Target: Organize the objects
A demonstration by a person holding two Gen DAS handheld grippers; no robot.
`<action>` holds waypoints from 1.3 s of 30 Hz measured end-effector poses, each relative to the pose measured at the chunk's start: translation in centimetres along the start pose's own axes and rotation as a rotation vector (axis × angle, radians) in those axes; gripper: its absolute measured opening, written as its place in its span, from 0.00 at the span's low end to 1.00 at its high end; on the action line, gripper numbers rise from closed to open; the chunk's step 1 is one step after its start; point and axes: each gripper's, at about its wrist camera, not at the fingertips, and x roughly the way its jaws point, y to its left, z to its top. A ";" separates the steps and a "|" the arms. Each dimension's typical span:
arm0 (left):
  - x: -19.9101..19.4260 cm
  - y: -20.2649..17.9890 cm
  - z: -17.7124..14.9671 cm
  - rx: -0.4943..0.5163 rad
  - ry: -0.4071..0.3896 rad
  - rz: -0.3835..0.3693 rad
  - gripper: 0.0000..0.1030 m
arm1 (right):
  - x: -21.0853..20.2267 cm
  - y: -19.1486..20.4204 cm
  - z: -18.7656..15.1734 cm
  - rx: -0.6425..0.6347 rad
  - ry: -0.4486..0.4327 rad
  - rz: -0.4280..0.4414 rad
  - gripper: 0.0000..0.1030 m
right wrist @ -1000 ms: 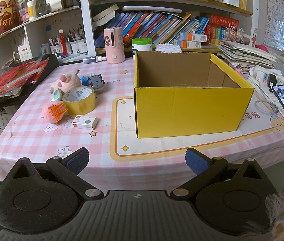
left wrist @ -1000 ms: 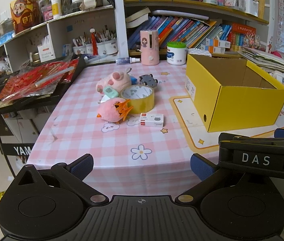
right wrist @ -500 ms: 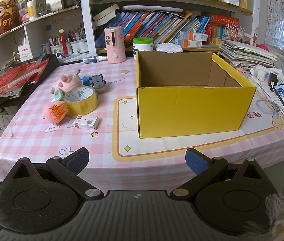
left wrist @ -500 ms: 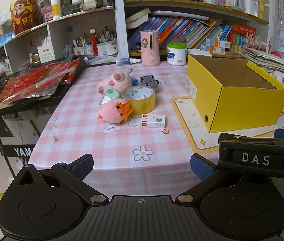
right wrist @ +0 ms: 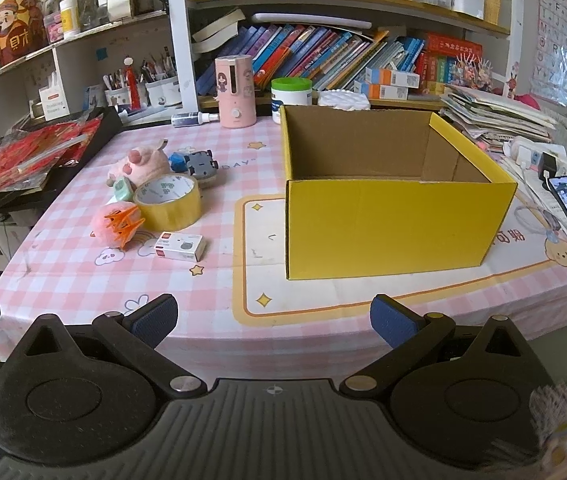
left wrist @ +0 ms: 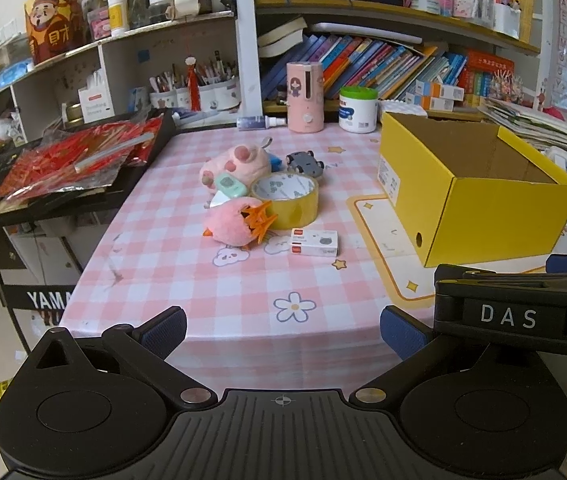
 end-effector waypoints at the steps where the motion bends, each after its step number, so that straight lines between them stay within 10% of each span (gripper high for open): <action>1: 0.0 0.1 -0.1 -0.002 0.001 -0.001 1.00 | 0.0 0.1 0.0 -0.003 0.001 0.001 1.00; 19: 1.5 2.7 -0.5 -0.077 0.034 0.022 1.00 | 2.0 2.5 0.9 -0.075 0.027 0.100 0.98; 39: 8.0 4.6 1.7 -0.128 0.128 0.127 1.00 | 11.5 6.1 5.7 -0.209 0.113 0.254 0.74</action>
